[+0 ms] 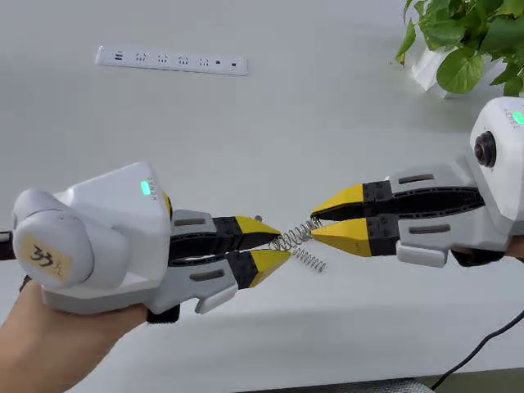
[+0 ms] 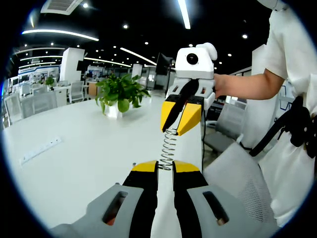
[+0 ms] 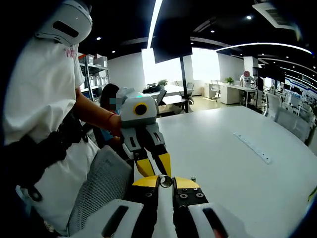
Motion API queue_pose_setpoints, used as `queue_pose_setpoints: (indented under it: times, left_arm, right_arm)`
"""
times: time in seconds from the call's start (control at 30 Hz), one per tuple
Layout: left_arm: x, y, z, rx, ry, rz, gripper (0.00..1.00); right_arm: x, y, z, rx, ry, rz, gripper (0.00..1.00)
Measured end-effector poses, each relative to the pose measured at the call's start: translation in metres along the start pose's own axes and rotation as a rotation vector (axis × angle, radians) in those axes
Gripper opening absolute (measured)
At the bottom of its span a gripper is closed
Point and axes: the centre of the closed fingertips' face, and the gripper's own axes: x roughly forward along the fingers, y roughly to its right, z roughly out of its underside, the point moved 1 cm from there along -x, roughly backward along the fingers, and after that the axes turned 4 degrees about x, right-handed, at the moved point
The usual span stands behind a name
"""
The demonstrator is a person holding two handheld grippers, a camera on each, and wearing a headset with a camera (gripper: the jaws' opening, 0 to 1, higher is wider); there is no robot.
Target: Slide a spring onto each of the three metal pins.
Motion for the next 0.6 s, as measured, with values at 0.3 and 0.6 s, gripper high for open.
queue_pose_setpoints:
  times: [0.3, 0.6]
  left_arm:
    - [0.0007, 0.0037, 0.002, 0.009, -0.009, 0.014, 0.07]
    - [0.002, 0.0052, 0.0007, 0.014, -0.009, 0.021, 0.06]
  right_arm:
    - [0.0029, 0.0034, -0.0031, -0.026, -0.014, -0.015, 0.06]
    - [0.0062, 0.0013, -0.0082, -0.052, -0.027, -0.024, 0.06]
